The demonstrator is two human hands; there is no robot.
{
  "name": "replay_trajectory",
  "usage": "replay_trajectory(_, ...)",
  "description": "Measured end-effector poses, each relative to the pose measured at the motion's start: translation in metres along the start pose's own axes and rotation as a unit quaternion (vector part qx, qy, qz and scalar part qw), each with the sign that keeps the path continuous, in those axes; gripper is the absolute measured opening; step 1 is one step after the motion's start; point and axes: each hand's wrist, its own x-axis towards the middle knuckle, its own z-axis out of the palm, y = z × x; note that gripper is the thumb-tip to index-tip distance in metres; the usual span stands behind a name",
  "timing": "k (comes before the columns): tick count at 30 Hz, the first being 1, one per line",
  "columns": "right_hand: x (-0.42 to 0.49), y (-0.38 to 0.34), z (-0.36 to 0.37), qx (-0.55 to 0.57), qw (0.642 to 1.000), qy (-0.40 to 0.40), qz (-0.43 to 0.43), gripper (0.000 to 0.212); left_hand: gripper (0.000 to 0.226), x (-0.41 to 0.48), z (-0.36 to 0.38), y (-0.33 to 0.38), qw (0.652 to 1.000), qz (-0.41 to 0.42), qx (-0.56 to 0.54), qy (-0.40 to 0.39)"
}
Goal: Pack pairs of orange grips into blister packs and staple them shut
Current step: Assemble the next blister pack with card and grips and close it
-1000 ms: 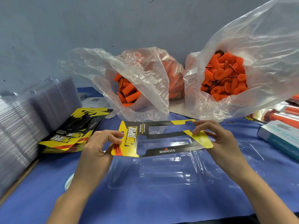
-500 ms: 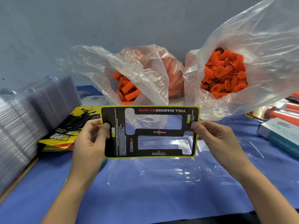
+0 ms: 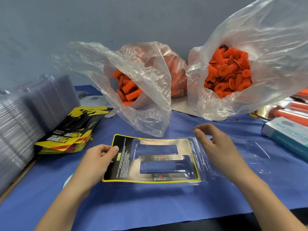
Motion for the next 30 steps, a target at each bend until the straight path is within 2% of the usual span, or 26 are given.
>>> replay_trajectory(8, -0.009, 0.004, 0.01, -0.171, 0.982, -0.053, -0.053, 0.026, 0.026, -0.003, 0.005, 0.006, 0.999, 0.011, 0.043, 0.025)
replay_trajectory(14, -0.009, 0.006, 0.01, -0.183, 0.98, -0.059, -0.046, 0.028, 0.025, -0.002, 0.011, 0.009, 0.99, 0.02, 0.131, 0.053)
replay_trajectory(19, -0.011, 0.009, 0.012, -0.211, 0.973, -0.063, -0.075, 0.022, 0.027, -0.009, 0.017, 0.009, 0.96, 0.06, 0.255, 0.102)
replay_trajectory(24, -0.011, 0.009, 0.013, -0.212, 0.972, -0.054, -0.087, 0.022, 0.025, -0.014, 0.018, 0.01, 0.952, 0.068, 0.286, 0.088)
replay_trajectory(30, -0.013, 0.007, 0.012, -0.223, 0.967, -0.069, -0.098, 0.02, 0.025, -0.019, 0.022, 0.003, 0.948, 0.1, 0.301, 0.036)
